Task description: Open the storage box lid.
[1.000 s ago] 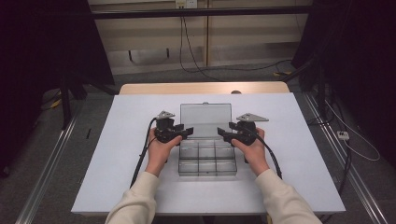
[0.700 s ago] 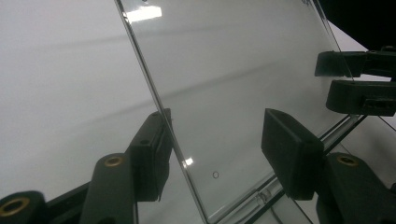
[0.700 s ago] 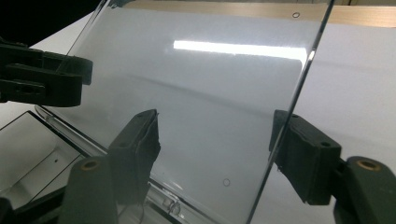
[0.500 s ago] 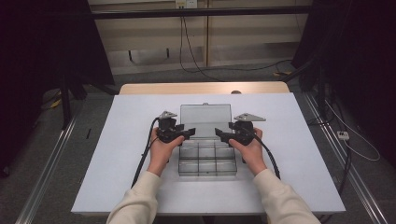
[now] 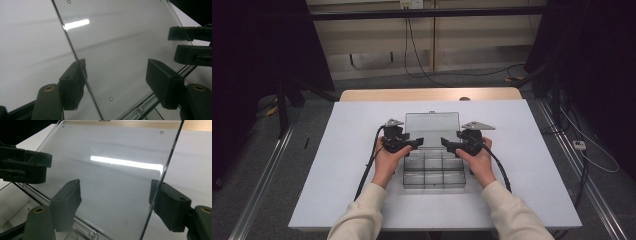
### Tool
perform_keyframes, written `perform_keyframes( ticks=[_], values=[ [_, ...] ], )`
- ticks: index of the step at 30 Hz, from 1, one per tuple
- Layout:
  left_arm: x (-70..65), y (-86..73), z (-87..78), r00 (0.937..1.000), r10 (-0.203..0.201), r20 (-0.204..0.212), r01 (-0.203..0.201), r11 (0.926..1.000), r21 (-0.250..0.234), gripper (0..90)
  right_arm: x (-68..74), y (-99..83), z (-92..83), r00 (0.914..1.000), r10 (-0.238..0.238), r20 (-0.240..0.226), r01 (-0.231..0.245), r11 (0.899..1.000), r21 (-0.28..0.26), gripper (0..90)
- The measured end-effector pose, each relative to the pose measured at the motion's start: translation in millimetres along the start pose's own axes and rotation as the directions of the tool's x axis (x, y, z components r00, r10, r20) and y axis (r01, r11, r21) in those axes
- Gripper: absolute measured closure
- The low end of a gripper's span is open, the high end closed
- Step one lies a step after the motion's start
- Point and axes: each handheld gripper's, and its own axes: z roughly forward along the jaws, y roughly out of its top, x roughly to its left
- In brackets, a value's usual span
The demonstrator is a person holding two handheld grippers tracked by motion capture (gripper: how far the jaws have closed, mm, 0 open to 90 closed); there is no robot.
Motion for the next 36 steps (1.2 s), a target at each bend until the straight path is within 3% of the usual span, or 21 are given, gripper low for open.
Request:
perform_keyframes(
  ticks=[17,36],
  values=[
    [3.4,-3.2,7.2,0.9991,-0.036,0.021,0.036,0.9989,0.032,21.2,-3.8,-3.2,6.8,0.9980,0.062,-0.011,-0.062,0.998,0.028,17.8],
    [6.4,-4.9,10.0,0.9968,-0.072,0.035,0.070,0.9962,0.052,16.7,-8.6,-5.8,9.6,0.9907,0.130,-0.039,-0.128,0.990,0.060,16.0]
  ],
)
